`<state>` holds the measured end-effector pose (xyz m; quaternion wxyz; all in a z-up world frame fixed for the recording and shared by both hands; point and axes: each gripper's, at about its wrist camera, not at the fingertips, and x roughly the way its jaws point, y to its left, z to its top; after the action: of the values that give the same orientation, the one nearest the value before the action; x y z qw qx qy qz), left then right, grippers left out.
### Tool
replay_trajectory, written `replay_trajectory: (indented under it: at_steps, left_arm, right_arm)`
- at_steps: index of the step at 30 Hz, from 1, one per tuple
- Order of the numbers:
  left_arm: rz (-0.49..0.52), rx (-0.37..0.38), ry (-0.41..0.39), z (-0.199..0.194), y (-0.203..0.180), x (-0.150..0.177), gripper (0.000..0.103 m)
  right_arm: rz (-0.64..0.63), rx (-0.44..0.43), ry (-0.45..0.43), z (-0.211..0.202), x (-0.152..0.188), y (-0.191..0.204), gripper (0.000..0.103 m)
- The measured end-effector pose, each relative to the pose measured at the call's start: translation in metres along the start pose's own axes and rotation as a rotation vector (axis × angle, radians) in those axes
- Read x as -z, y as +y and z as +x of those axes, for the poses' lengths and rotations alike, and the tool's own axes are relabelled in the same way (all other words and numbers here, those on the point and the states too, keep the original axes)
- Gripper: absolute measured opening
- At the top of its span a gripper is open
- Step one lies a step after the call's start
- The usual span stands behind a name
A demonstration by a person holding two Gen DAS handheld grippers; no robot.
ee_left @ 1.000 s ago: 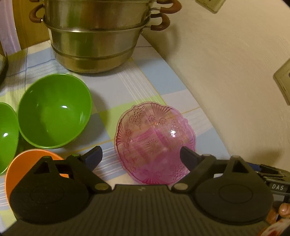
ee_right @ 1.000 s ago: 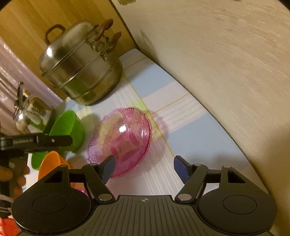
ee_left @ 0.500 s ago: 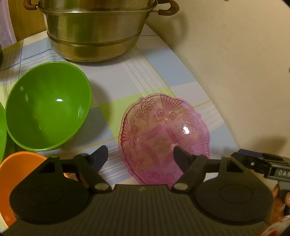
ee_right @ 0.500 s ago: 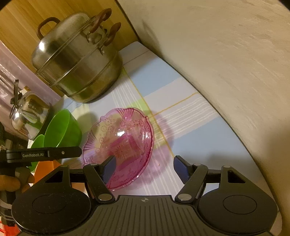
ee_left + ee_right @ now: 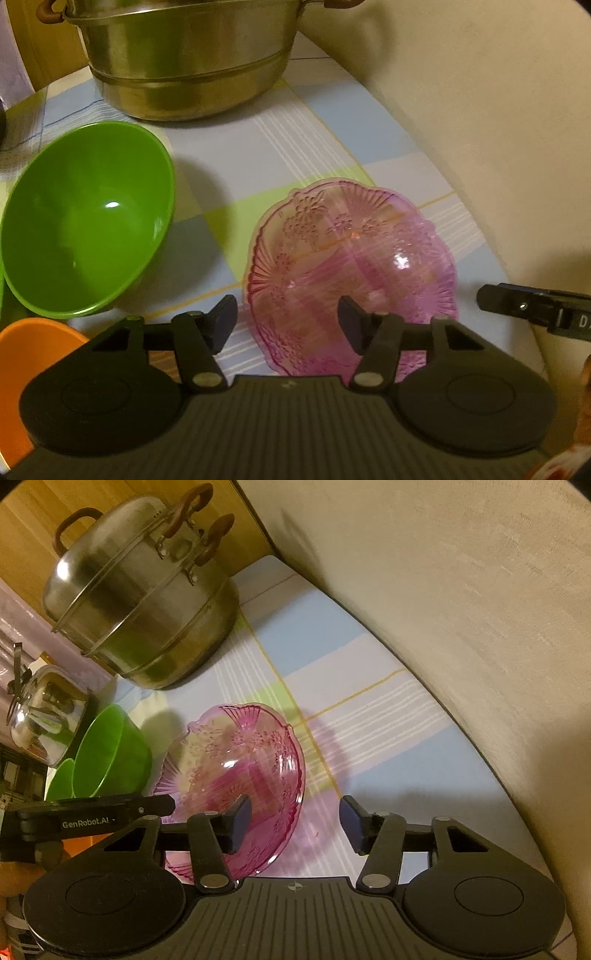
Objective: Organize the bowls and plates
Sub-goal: 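Move both grippers to the rim of the next pink glass dish, then close the left gripper on the dish rim while the right gripper closes on it too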
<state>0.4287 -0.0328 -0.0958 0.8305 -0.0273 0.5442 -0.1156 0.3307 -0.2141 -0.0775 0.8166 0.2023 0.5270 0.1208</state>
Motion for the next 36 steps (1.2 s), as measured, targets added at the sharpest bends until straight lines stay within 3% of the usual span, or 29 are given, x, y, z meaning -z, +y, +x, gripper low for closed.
replay_trajectory:
  at_steps: [5, 16, 33, 36]
  left_arm:
    - [-0.008, -0.026, -0.003, 0.006, 0.002, 0.000, 0.045]
    - [-0.001, -0.056, -0.003, 0.015, -0.003, 0.002, 0.036]
    - [0.022, -0.085, -0.003, 0.018, -0.001, 0.001, 0.022]
    - [0.031, -0.097, -0.007, 0.019, -0.001, 0.001, 0.015]
  right_arm:
    - [-0.002, -0.002, 0.011, 0.009, -0.003, -0.001, 0.045]
    - [-0.008, 0.005, 0.035, 0.030, -0.010, 0.000, 0.037]
    - [-0.004, 0.020, 0.056, 0.051, -0.008, -0.001, 0.009]
    - [-0.003, 0.026, 0.054, 0.051, -0.007, -0.002, 0.007]
